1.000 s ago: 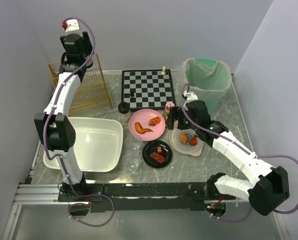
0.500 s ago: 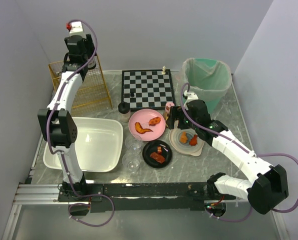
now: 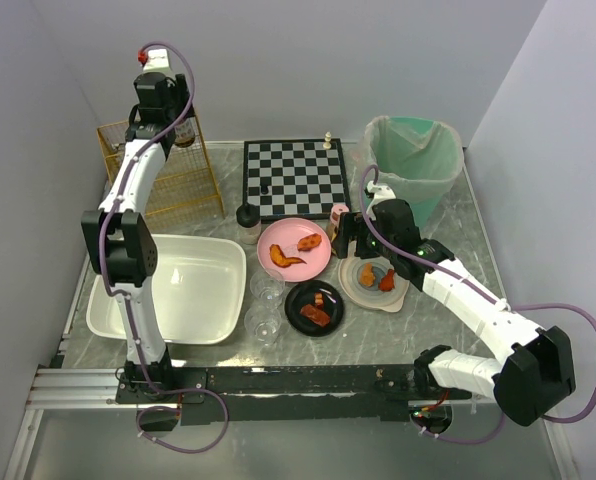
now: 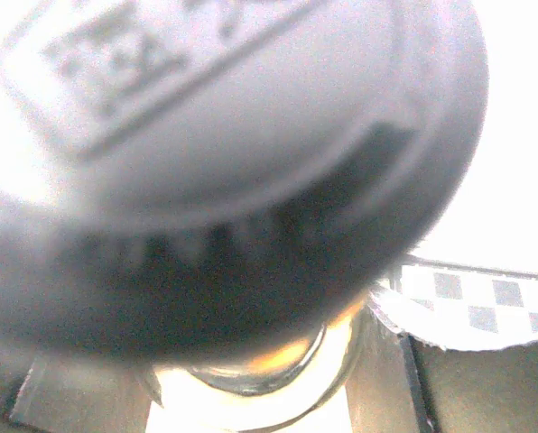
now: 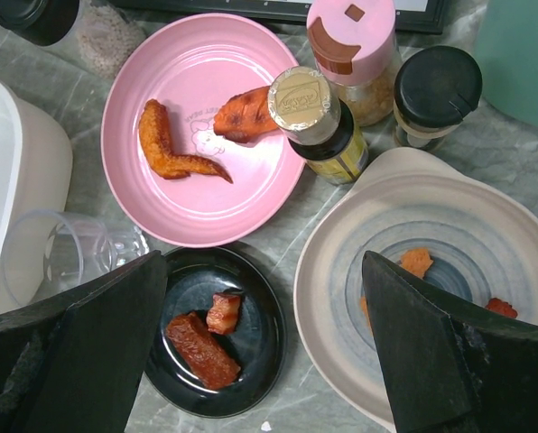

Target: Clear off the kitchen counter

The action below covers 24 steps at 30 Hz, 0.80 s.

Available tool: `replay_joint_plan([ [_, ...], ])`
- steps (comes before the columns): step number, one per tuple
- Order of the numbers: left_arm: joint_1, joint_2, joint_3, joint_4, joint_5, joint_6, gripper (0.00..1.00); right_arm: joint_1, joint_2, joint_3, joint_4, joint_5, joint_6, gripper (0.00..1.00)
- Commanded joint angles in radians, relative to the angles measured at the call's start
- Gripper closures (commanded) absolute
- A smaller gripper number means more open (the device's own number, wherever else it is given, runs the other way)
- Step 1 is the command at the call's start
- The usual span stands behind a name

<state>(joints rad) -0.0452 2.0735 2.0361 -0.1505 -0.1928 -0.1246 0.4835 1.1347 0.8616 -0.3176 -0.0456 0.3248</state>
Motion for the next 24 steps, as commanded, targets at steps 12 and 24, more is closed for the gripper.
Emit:
replay_joint_plan([
  [12, 0.022, 0.066, 0.087, -0.005, 0.092, 0.026, 0.99, -0.006, 0.002, 0.014, 0.025, -0.011, 0.017, 0.05],
  [24, 0.022, 0.016, -0.097, 0.106, 0.107, -0.017, 0.99, -0.006, -0.013, -0.001, 0.020, -0.008, 0.020, 0.05],
])
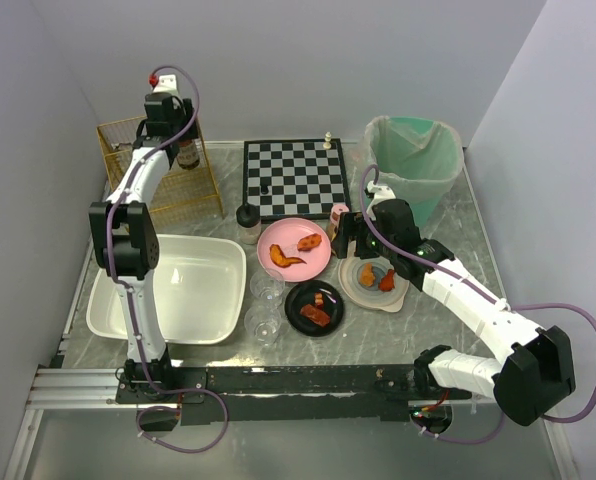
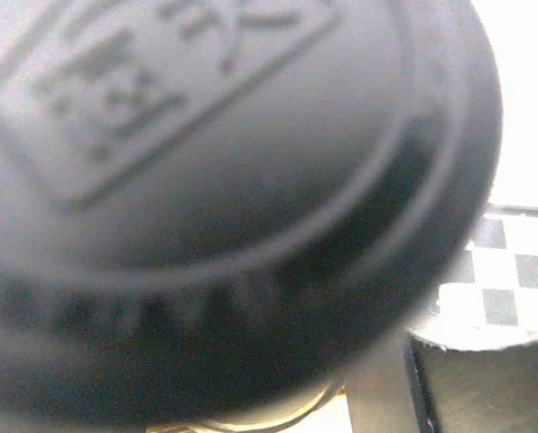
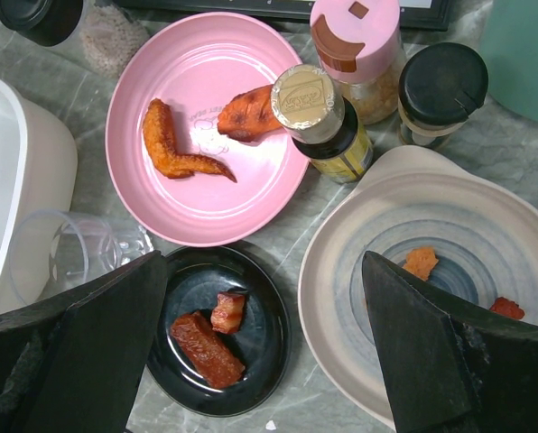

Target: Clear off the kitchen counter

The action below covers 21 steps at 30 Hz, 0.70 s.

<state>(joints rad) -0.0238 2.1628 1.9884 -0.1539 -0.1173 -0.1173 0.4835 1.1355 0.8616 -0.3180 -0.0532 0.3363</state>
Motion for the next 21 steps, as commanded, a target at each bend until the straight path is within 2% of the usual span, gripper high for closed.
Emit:
replay_joint_plan([
  [1, 0.001, -0.077, -0.060, 0.116, 0.034, -0.025, 0.98, -0.006, -0.014, -0.003, 0.020, 0.000, 0.007, 0.05],
  [6, 0.001, -0.072, -0.082, 0.116, 0.038, -0.028, 0.95, -0.006, -0.013, -0.004, 0.022, -0.002, 0.009, 0.05],
  [14, 0.001, -0.081, -0.109, 0.136, 0.044, -0.031, 0.44, -0.006, -0.008, -0.009, 0.028, -0.010, 0.010, 0.05],
  [21, 0.001, -0.086, -0.106, 0.132, 0.039, -0.028, 0.30, -0.006, -0.010, -0.013, 0.028, -0.010, 0.012, 0.05],
])
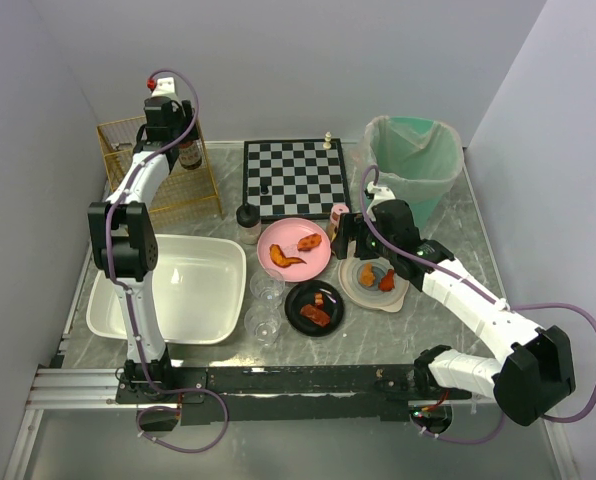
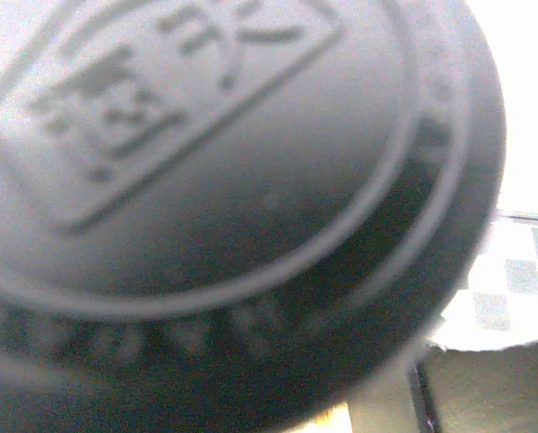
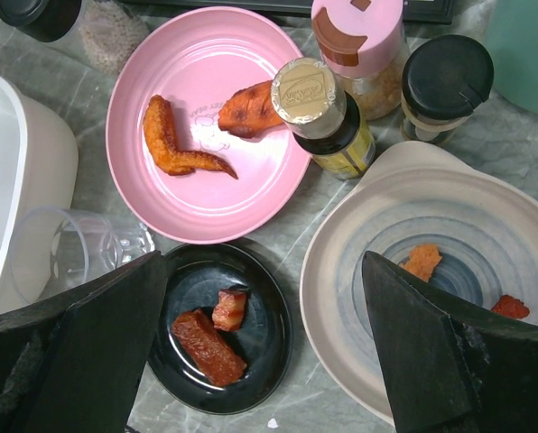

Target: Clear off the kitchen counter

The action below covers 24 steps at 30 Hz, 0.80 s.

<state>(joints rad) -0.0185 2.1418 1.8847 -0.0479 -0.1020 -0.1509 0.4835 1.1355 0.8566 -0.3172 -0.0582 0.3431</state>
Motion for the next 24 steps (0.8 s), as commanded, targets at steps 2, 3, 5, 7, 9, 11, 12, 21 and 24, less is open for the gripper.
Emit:
replay_joint_plan([
  [2, -0.004, -0.063, -0.001, 0.026, 0.024, 0.008, 0.27, -0.006, -0.010, -0.008, 0.029, -0.006, 0.005, 0.05],
  [3, -0.005, -0.063, -0.002, 0.025, 0.022, 0.008, 0.25, -0.006, -0.010, -0.010, 0.030, -0.006, 0.007, 0.05],
  [5, -0.005, -0.063, -0.001, 0.022, 0.025, 0.008, 0.20, -0.006, -0.010, -0.010, 0.029, -0.006, 0.008, 0.05],
  [7, -0.005, -0.065, -0.004, 0.022, 0.025, 0.007, 0.14, -0.008, -0.010, -0.011, 0.029, -0.006, 0.007, 0.05],
  [9, -0.004, -0.065, -0.001, 0.022, 0.027, 0.005, 0.11, -0.006, -0.013, -0.011, 0.027, -0.005, 0.007, 0.05],
  [11, -0.005, -0.065, -0.004, 0.022, 0.027, 0.004, 0.11, -0.006, -0.014, -0.013, 0.029, -0.005, 0.007, 0.05],
  [12, -0.003, -0.066, -0.003, 0.022, 0.027, 0.004, 0.11, -0.006, -0.016, -0.013, 0.029, -0.005, 0.007, 0.05],
  [21, -0.005, -0.091, -0.006, 0.017, 0.025, -0.010, 0.01, -0.008, -0.016, -0.014, 0.027, -0.005, 0.004, 0.05],
  [24, -0.003, -0.111, 0.004, 0.005, 0.027, -0.016, 0.01, -0.006, -0.017, -0.011, 0.027, -0.005, 0.002, 0.05],
])
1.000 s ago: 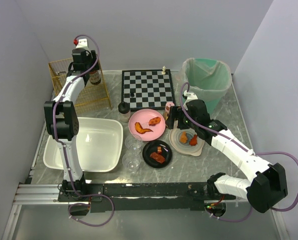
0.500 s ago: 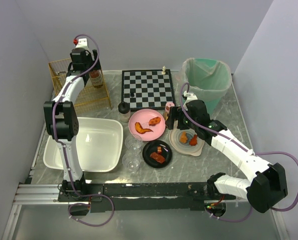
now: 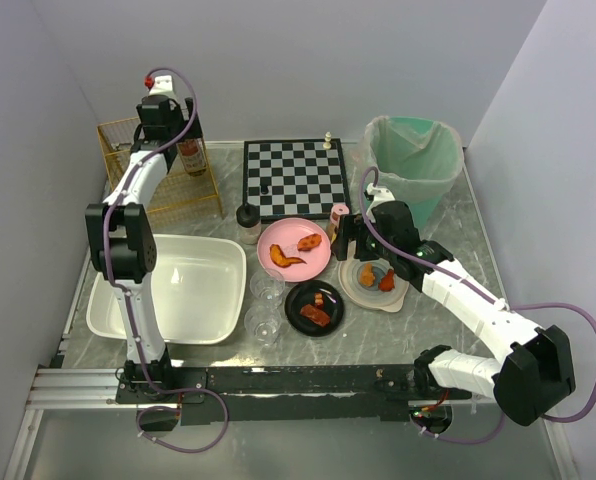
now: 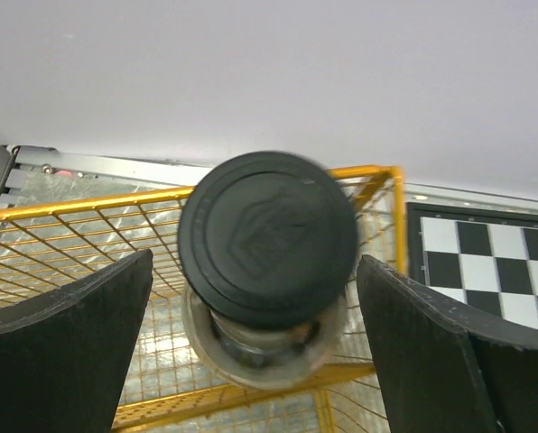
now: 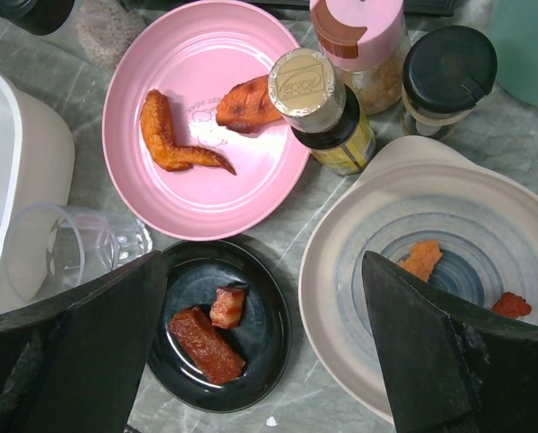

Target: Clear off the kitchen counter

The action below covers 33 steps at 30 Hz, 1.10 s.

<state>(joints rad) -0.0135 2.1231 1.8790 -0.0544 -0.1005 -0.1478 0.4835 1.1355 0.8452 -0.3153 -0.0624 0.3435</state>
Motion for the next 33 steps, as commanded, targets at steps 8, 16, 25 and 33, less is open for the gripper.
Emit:
replay_joint_plan([
  [8, -0.011, -0.183, -0.003, -0.022, 0.050, -0.056, 0.01, -0.008, -0.017, -0.003, 0.030, -0.010, 0.000, 0.05],
  [16, -0.016, -0.325, -0.164, -0.061, 0.024, -0.125, 0.01, -0.008, -0.023, -0.008, 0.027, -0.011, -0.012, 0.05],
  [25, -0.248, -0.517, -0.360, -0.143, -0.137, -0.153, 0.01, -0.010, -0.016, -0.018, 0.047, -0.030, -0.011, 0.05],
  [33, -0.419, -0.624, -0.612, -0.117, -0.159, -0.259, 0.01, -0.011, -0.031, -0.038, 0.051, -0.019, -0.017, 0.05],
])
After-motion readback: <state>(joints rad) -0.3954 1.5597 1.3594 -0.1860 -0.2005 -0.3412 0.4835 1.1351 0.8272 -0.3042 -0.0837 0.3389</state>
